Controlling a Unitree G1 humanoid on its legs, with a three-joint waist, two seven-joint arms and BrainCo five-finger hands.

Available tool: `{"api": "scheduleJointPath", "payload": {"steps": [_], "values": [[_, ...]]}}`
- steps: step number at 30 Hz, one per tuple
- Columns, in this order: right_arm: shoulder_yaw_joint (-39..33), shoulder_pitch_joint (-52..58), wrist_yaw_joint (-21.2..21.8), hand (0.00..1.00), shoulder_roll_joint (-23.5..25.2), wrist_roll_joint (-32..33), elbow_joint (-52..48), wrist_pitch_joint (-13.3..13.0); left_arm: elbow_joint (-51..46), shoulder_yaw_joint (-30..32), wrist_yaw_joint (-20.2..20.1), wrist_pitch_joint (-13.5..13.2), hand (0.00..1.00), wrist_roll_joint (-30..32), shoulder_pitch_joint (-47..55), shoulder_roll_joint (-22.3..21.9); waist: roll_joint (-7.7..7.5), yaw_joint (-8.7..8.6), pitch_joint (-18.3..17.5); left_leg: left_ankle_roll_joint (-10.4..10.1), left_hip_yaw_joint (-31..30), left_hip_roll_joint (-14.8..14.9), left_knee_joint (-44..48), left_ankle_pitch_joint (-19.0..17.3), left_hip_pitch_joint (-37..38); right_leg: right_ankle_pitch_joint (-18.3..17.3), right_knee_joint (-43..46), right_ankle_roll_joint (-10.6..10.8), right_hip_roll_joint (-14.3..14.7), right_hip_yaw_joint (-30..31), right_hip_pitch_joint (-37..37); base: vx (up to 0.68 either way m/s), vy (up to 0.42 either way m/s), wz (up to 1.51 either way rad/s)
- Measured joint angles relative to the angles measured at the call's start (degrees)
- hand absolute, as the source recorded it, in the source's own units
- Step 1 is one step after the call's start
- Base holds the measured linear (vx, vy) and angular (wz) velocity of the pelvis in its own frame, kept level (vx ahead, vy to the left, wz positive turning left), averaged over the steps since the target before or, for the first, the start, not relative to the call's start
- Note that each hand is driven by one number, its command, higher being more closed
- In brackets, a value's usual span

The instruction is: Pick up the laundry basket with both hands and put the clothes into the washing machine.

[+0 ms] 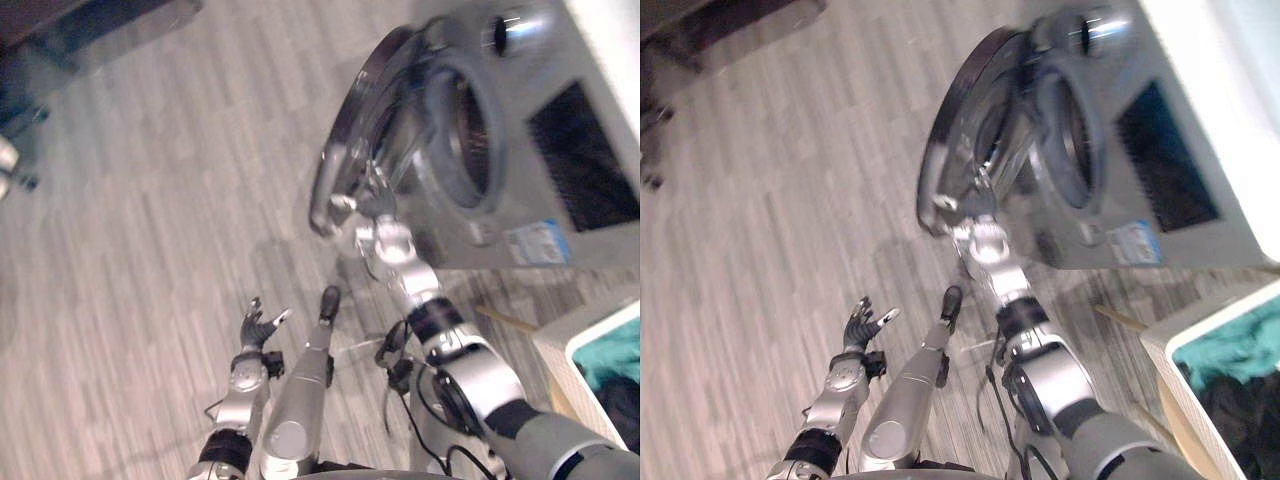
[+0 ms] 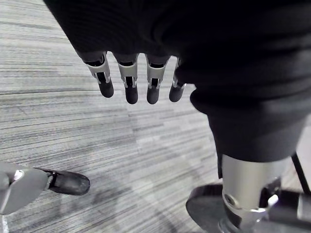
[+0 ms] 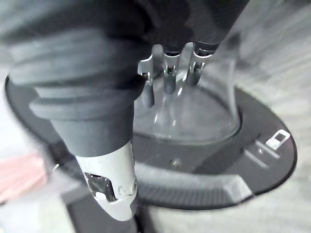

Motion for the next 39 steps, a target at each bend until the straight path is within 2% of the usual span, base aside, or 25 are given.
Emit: {"api": "scheduleJointPath", "payload": {"steps": [1, 2, 4, 6, 8, 11, 13, 15, 17, 18, 20, 21, 23, 24, 25, 27, 29, 30, 32, 34, 36, 39], "values": [[-1.2, -5.8, -1.0, 0.00, -0.3, 1.1, 0.0, -0.4, -0.7, 0.1, 0.1, -0.1, 0.00, -0.4, -0.2, -0.9, 1.61, 1.43, 0.6, 1.6, -2.1, -0.1, 0.1, 1.9, 0.4, -1.9, 3.0, -0.8, -0.9, -2.4, -0.5, 0.06, -0.118, 1.24], [-1.1, -10.1, -0.5, 0.00, -1.8, 1.8, -0.5, -2.5, -1.1, 0.1, 0.1, -0.2, 0.00, -0.8, -0.5, -0.9, 1.77, 1.89, 0.9, 1.1, -4.4, -1.0, -0.1, 3.1, -1.0, -3.9, 6.4, -0.5, -2.9, -5.2, -1.2, 0.08, -0.107, 1.34], [-1.6, -14.7, -0.5, 0.00, -4.4, 2.8, -1.1, -4.2, -1.0, -0.3, 0.1, -0.1, 0.00, -1.0, -1.0, -0.9, 1.71, 3.09, 1.0, 0.4, -8.3, -2.5, -0.3, 4.3, -2.4, -5.5, 10.0, -0.9, -4.6, -6.7, -1.9, 0.09, -0.123, 1.34], [-3.1, -17.2, -0.7, 0.00, -6.2, 4.1, -1.1, -4.5, -1.0, -1.4, 0.1, 0.0, 0.00, -1.4, -1.0, -0.9, 1.54, 4.95, 1.0, -0.4, -11.1, -3.0, -1.1, 4.9, -2.7, -6.6, 11.9, 0.1, -5.2, -6.7, -1.9, 0.10, -0.147, 0.96], [-3.4, -17.8, -0.7, 0.00, -6.8, 4.4, -1.1, -4.5, -1.0, -1.8, 0.1, 0.0, 0.00, -1.4, -1.0, -0.9, 1.31, 5.37, 1.0, -0.6, -12.4, -3.1, -1.6, 5.0, -2.7, -6.9, 12.7, 0.6, -5.2, -5.8, -1.9, 0.07, -0.093, 0.42], [-1.8, -17.0, -1.5, 0.00, -6.8, 4.3, -3.9, -4.0, -1.1, -2.6, 0.0, 0.1, 0.00, -1.4, -2.3, -0.9, -0.07, 5.07, 1.6, -0.6, -11.0, -2.8, -1.6, 5.0, -2.5, -6.8, 12.1, 0.7, -4.6, -4.0, -2.3, 0.04, -0.052, -0.11], [0.4, -14.7, -1.8, 0.00, -7.0, 4.2, -10.8, -4.1, -1.2, -3.3, 0.1, 0.2, 0.00, -1.4, -4.8, -0.6, -1.55, 3.82, 2.5, -0.6, -9.3, -2.0, -1.6, 5.0, -2.2, -6.2, 10.3, 0.1, -3.4, -2.4, -2.4, -0.01, -0.041, -0.52], [2.3, -10.7, -1.8, 0.00, -7.2, 2.7, -16.8, -4.5, -1.2, -4.4, 0.3, 0.7, 0.00, -1.2, -8.6, 0.4, -3.42, 2.17, 2.9, -0.5, -7.4, -0.5, -1.6, 5.0, -2.0, -4.1, 7.7, 0.0, -1.2, -0.3, -2.6, -0.05, -0.032, -0.72], [4.7, -4.3, -1.4, 0.00, -7.5, -0.4, -21.1, -4.7, -1.0, -5.0, 1.5, 1.4, 0.00, 0.3, -14.4, 2.2, -6.34, -0.75, 3.1, -0.5, -4.1, 1.1, -1.9, 5.0, -1.2, -1.5, 3.6, -0.5, 1.6, 3.8, -2.6, -0.12, -0.012, -0.96], [5.3, -2.6, -1.4, 0.00, -7.6, -1.1, -22.1, -4.7, -0.9, -4.9, 1.9, 1.5, 0.00, 1.0, -16.0, 2.7, -6.88, -1.89, 3.1, -0.5, -3.3, 1.4, -2.0, 4.9, -1.2, -0.6, 2.5, -0.6, 2.2, 4.8, -2.7, -0.15, 0.016, -0.99], [8.1, 4.9, 0.0, 0.00, -10.1, -5.1, -27.7, -4.7, -0.1, -4.8, 3.6, 1.8, 0.00, 3.7, -22.6, 6.0, -8.59, -5.25, 3.4, -0.4, -0.2, 2.7, -2.0, 4.9, -1.2, 2.7, -1.5, -0.1, 4.4, 8.9, -3.5, -0.15, 0.041, -1.01], [8.8, 6.7, 0.4, 0.00, -11.1, -6.0, -29.4, -4.7, 0.4, -4.8, 4.0, 2.0, 0.00, 4.0, -24.4, 7.1, -8.88, -6.02, 3.6, -0.4, 0.4, 2.9, -2.1, 4.9, -1.2, 3.4, -2.5, 0.1, 4.8, 9.6, -3.6, -0.13, 0.047, -0.96], [9.3, 13.2, 3.0, 0.00, -15.1, -10.2, -35.4, -4.9, 3.1, -4.8, 4.9, 2.6, 0.00, 6.1, -30.7, 12.8, -10.67, -9.08, 4.0, -0.2, 3.3, 3.5, -3.1, 4.8, -1.2, 6.6, -5.8, 0.3, 6.2, 12.7, -4.6, -0.12, 0.047, -0.90], [9.1, 14.6, 3.8, 0.00, -15.8, -11.3, -36.3, -5.1, 4.1, -4.7, 5.2, 2.8, 0.00, 6.1, -32.4, 14.4, -11.13, -9.95, 4.2, -0.2, 4.0, 3.8, -3.2, 4.8, -1.2, 7.3, -6.8, 0.6, 6.6, 13.5, -4.7, -0.09, 0.029, -0.78], [7.9, 17.4, 4.7, 0.00, -16.7, -12.3, -37.4, -5.7, 6.6, -4.2, 5.4, 2.9, 0.00, 6.1, -35.9, 17.5, -12.37, -11.07, 4.4, 0.0, 5.5, 4.3, -3.3, 4.8, -1.3, 8.9, -8.5, 0.5, 7.4, 14.9, -4.9, -0.07, 0.012, -0.63], [5.7, 21.2, 6.2, 0.00, -17.5, -12.8, -38.9, -6.2, 11.1, -4.0, 6.6, 3.5, 0.00, 6.1, -42.2, 24.1, -14.12, -13.01, 4.6, 0.5, 7.7, 4.5, -3.4, 4.8, -1.7, 11.2, -10.7, 0.1, 8.3, 17.2, -5.5, -0.04, 0.010, -0.61], [3.4, 22.6, 6.7, 0.00, -17.3, -12.8, -39.0, -7.3, 14.9, -1.7, 8.6, 4.8, 0.00, 5.9, -46.6, 30.4, -14.86, -14.82, 4.9, 0.8, 9.5, 4.9, -3.3, 4.6, -2.1, 13.8, -13.5, 0.2, 9.2, 19.2, -5.5, 0.00, 0.012, -0.55], [1.7, 23.4, 6.8, 0.00, -17.6, -12.8, -39.2, -8.3, 15.6, -4.1, 7.6, 4.6, 0.00, 6.2, -47.2, 31.4, -14.97, -14.90, 4.9, 1.1, 10.9, 5.1, -3.2, 4.5, -2.5, 15.3, -15.5, 0.6, 9.6, 20.5, -5.6, 0.01, 0.016, -0.50], [0.7, 23.4, 6.8, 0.00, -17.7, -12.7, -39.5, -9.1, 16.8, -3.5, 9.1, 4.5, 0.00, 6.2, -48.0, 31.5, -15.38, -15.41, 4.9, 1.2, 12.1, 5.2, -3.1, 4.3, -3.0, 16.6, -17.0, 0.7, 9.9, 21.7, -5.9, 0.02, 0.012, -0.41], [1.4, 25.2, 7.5, 0.00, -17.9, -12.7, -42.8, -10.9, 20.6, -0.7, 10.4, 4.7, 0.00, 6.2, -50.3, 34.3, -16.42, -16.35, 5.4, 1.3, 12.8, 5.6, -2.4, 4.2, -4.4, 19.0, -19.7, 0.6, 10.6, 23.3, -6.4, 0.02, -0.002, -0.35], [0.9, 27.8, 7.6, 0.00, -18.1, -12.7, -46.6, -11.7, 20.9, 1.3, 10.9, 5.1, 0.00, 6.2, -52.1, 37.6, -17.59, -16.51, 5.9, 1.5, 13.3, 6.1, -0.7, 3.6, -5.8, 20.6, -21.7, 1.1, 11.2, 24.2, -6.5, 0.01, -0.003, -0.20], [-1.0, 32.7, 7.7, 0.00, -18.1, -12.7, -51.0, -12.8, 20.7, 3.5, 11.4, 5.2, 0.00, 6.2, -54.1, 39.7, -17.84, -16.09, 5.9, 1.4, 13.7, 6.5, 1.9, 2.5, -7.7, 22.0, -23.6, 1.5, 11.4, 25.4, -6.5, 0.01, 0.025, -0.13]]}}
